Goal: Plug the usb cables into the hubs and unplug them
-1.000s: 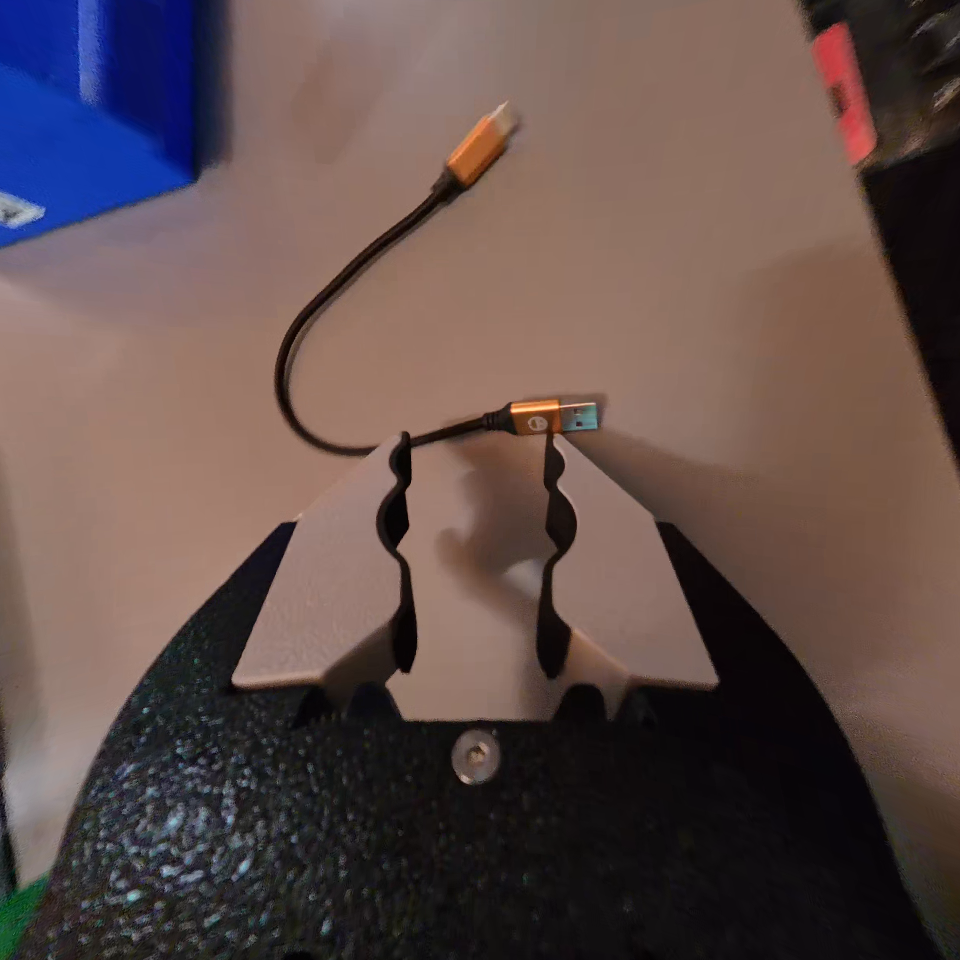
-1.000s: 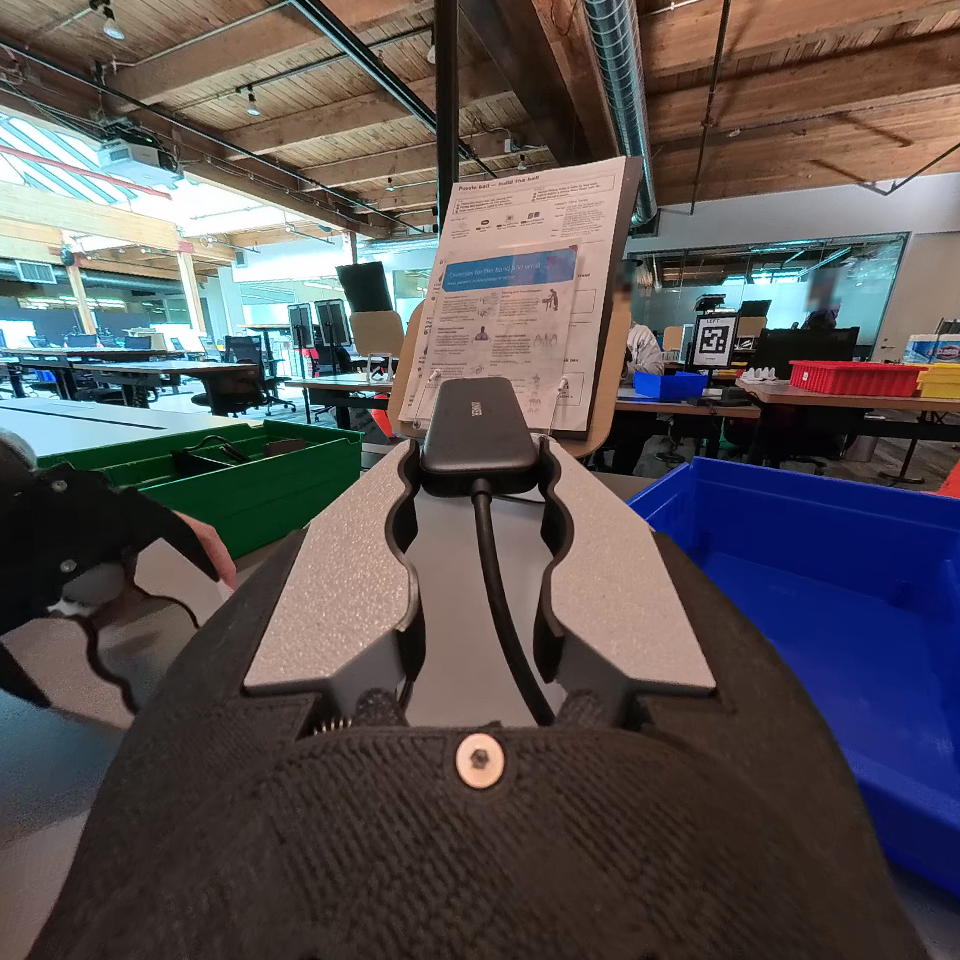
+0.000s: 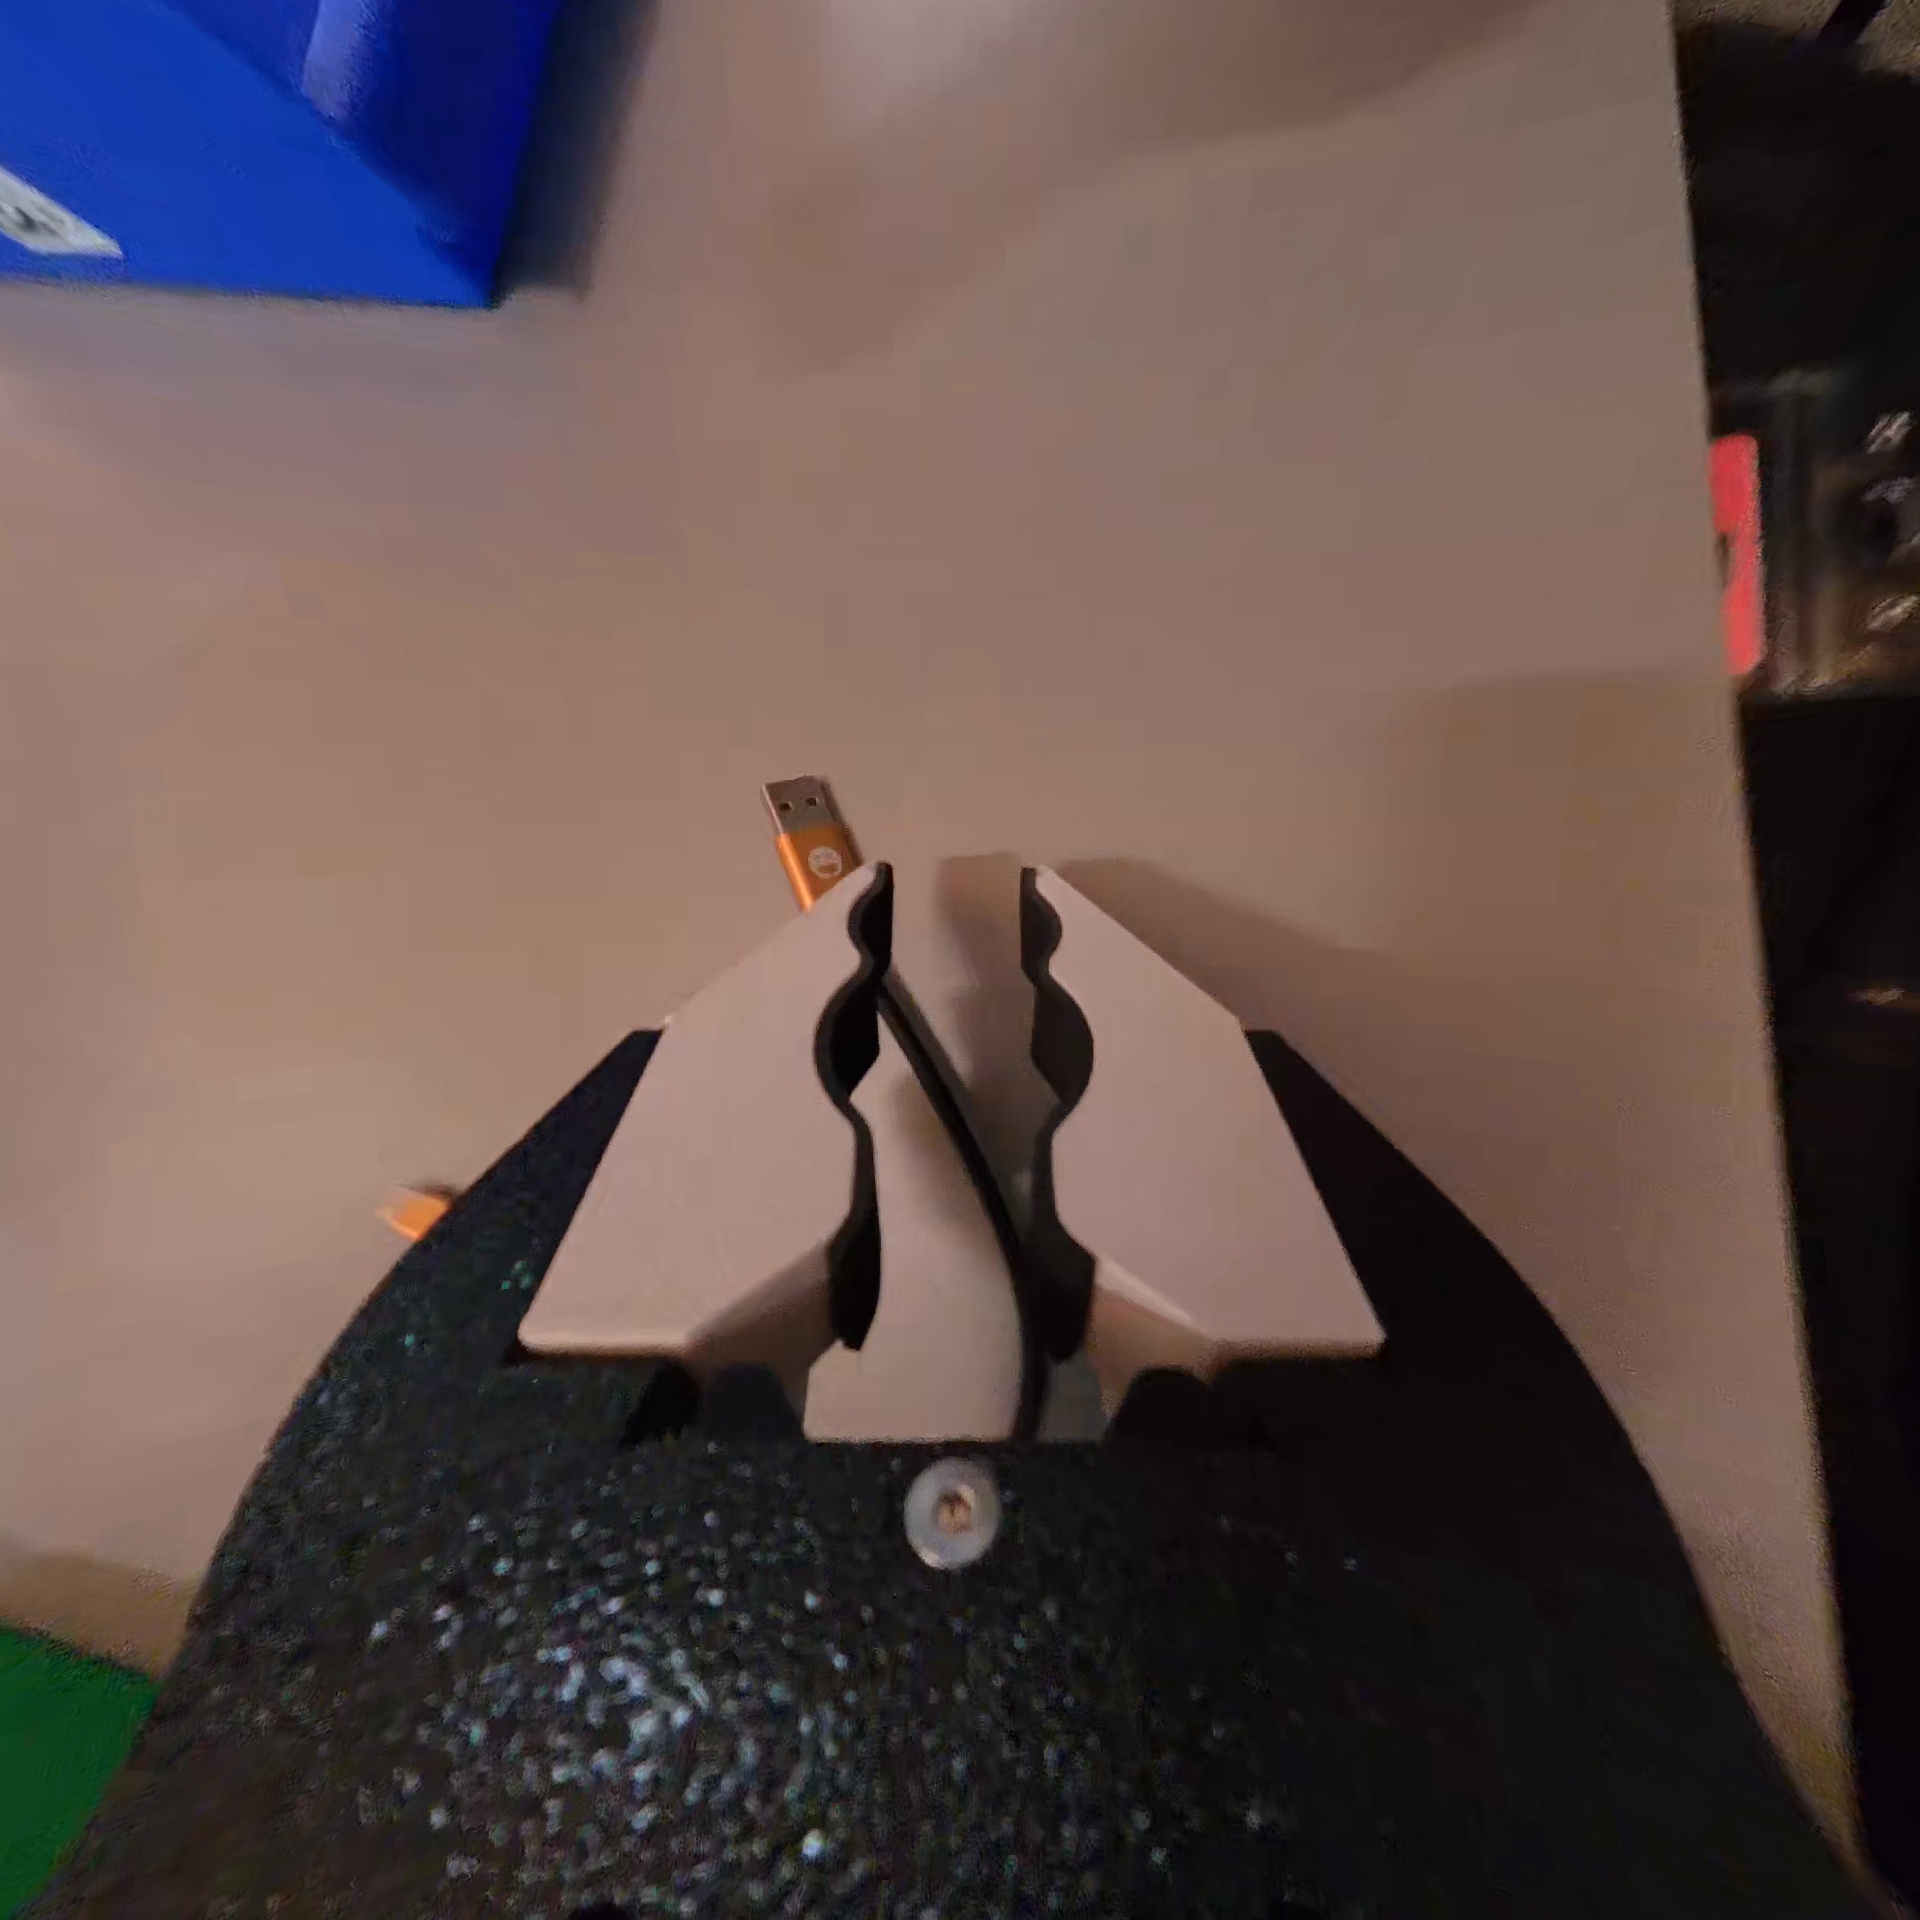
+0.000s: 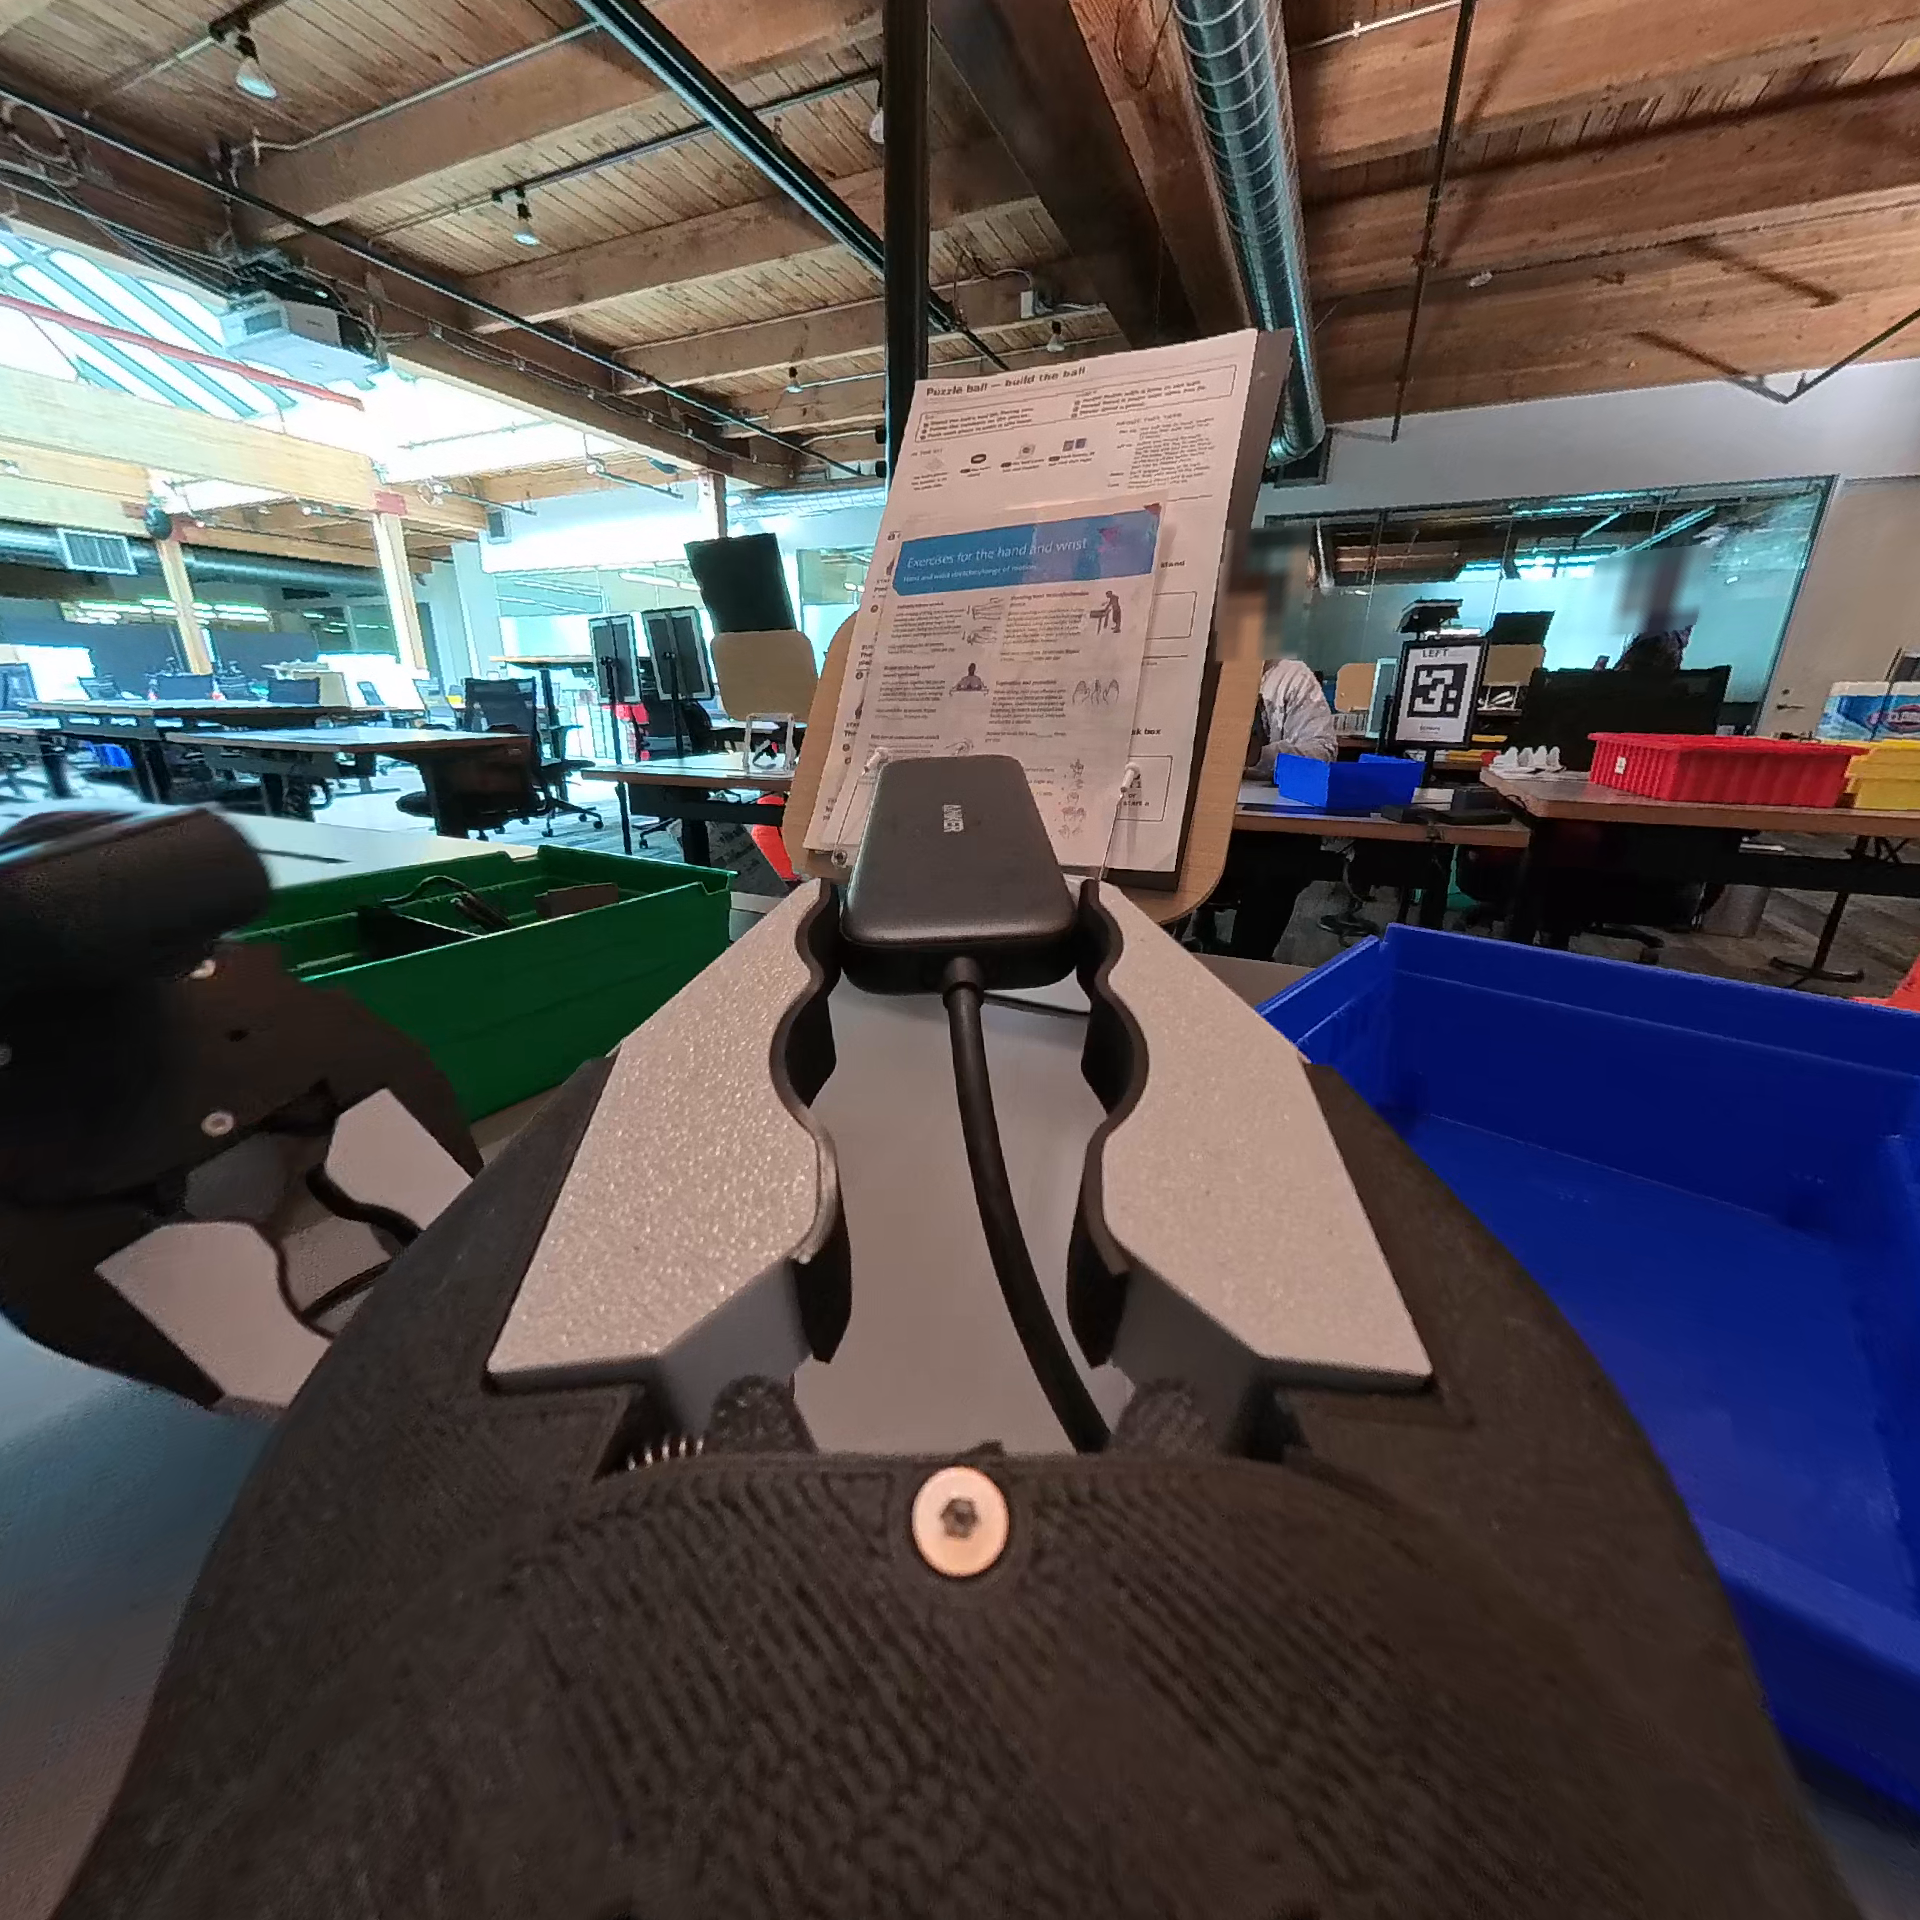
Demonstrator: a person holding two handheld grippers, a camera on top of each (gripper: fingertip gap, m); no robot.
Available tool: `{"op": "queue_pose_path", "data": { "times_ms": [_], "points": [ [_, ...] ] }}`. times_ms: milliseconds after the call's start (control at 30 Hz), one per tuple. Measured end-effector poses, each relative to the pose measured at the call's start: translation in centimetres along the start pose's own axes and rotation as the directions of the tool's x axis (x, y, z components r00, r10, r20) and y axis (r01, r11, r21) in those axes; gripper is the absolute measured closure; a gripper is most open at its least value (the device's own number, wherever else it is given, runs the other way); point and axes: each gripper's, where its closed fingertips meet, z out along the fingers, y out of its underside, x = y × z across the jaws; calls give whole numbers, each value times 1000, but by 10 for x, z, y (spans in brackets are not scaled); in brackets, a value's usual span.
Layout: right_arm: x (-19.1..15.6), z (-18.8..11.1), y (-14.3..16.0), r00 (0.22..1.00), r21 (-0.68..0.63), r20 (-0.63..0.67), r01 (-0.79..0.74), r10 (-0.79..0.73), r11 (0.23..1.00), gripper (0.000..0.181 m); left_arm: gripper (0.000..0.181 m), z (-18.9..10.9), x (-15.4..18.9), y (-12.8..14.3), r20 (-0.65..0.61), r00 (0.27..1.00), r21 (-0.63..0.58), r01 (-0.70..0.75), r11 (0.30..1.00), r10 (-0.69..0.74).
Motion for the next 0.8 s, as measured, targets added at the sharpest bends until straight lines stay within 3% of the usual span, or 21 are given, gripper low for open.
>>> {"op": "queue_pose_path", "data": {
  "times_ms": [33, 133, 233, 467, 667, 800],
  "points": [
    [0, 0, -1, 1000, 4, -2, 0, 0, 1000, 136, 156, 1, -4, 3, 33, 999, -17, -34, 999, 35],
    [0, 0, -1, 1000, 4, -3, 0, 0, 1000, 136, 152, 0, -23, 16, 138, 990, -97, 11, 995, 3],
    [-1, 0, 1, 1000, -1, -2, 3, -3, 1000, 136, 155, 5, -18, 19, 109, 994, -109, -20, 994, 32],
    [-1, -1, 0, 1000, 2, 0, 1, -1, 1000, 136, 176, 10, -38, 26, 252, 968, -147, 35, 989, 3],
    [-4, 1, 3, 1000, -8, 0, -8, 8, 1000, 136, 177, 15, -45, 24, 239, 941, -70, 262, 963, -239],
    [-9, 5, 11, 1000, -32, -15, 3, -4, 999, 136, 178, 13, -53, 23, 156, 880, 35, 449, 893, -448]
  ]
}}
